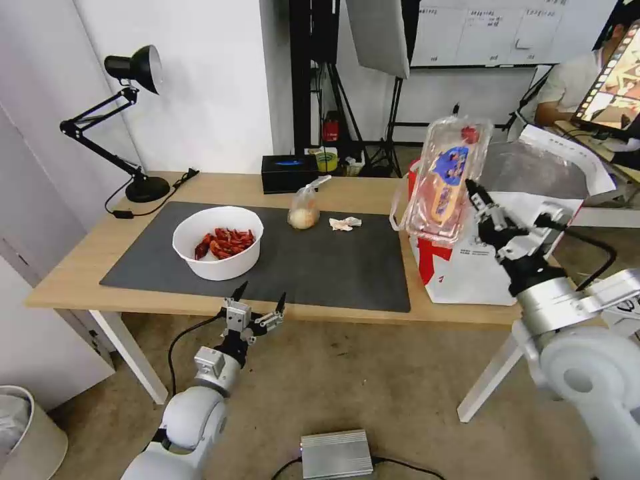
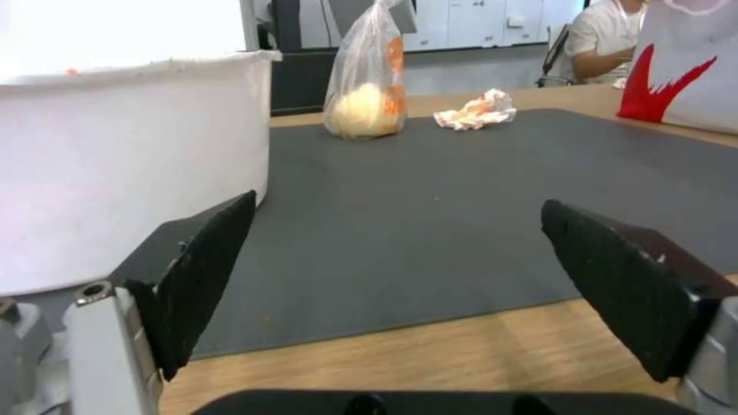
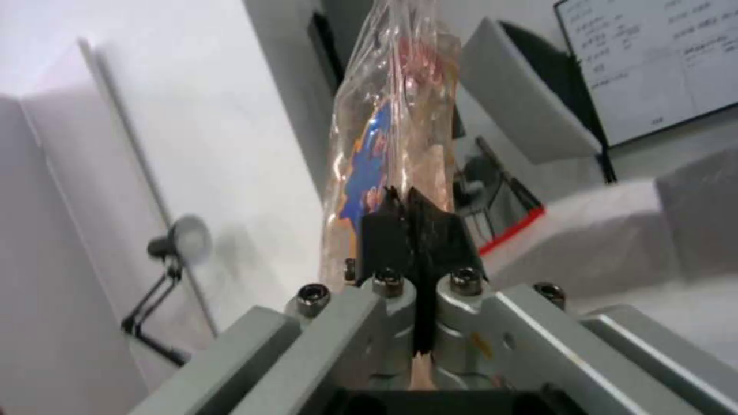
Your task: Pick up the trash from the table and place it into the takeout bag.
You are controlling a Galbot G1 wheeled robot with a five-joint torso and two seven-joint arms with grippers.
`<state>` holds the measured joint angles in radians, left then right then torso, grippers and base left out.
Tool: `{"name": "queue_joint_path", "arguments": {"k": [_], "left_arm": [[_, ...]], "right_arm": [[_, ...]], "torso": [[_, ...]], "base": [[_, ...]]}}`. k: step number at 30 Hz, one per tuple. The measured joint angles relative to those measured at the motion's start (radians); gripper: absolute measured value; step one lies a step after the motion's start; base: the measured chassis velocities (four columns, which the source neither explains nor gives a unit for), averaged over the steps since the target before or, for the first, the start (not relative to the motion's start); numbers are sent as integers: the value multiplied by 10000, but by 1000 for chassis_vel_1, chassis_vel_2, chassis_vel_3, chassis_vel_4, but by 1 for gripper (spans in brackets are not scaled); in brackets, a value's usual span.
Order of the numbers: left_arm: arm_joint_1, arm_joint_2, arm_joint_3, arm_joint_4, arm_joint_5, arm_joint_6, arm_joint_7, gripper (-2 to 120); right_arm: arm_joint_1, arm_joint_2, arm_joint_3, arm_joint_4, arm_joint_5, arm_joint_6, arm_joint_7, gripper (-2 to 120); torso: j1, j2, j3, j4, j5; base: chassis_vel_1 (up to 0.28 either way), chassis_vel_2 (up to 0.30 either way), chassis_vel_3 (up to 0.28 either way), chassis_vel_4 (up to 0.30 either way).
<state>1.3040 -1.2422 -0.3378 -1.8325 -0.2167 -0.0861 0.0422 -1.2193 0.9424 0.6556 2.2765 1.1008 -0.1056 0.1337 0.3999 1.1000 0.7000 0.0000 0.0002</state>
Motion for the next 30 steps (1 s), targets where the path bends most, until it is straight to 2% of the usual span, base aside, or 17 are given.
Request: {"name": "queue_joint_path", "arguments": {"k": [11,15,24,30], "left_arm": [[217,176,-383,-281,-99,17,217,100],[340,225,-542,-440,-210,29,241,100],[544,415,-888,-809,-505,89,314,100],[713,524,-1200,-1025,-670,207,439,100]], "right_arm": [[1664,-1192,1209,-817,2385,4,755,0],[2055,-1388,1551,-1216,3024,19,1110,0],[2388,-1392,2526,-2246,4842,73,2022,0],[2465,-1193,2872,-2687,5524,104,2381,0]], "torso": [[0,0,0,0,-1],[0,-1,0,0,-1],[0,-1,0,-1,0],[1,-2,0,-1,-2]], "base": [[0,0,0,0],[0,0,0,0],[0,0,0,0],[0,0,0,0]]}}
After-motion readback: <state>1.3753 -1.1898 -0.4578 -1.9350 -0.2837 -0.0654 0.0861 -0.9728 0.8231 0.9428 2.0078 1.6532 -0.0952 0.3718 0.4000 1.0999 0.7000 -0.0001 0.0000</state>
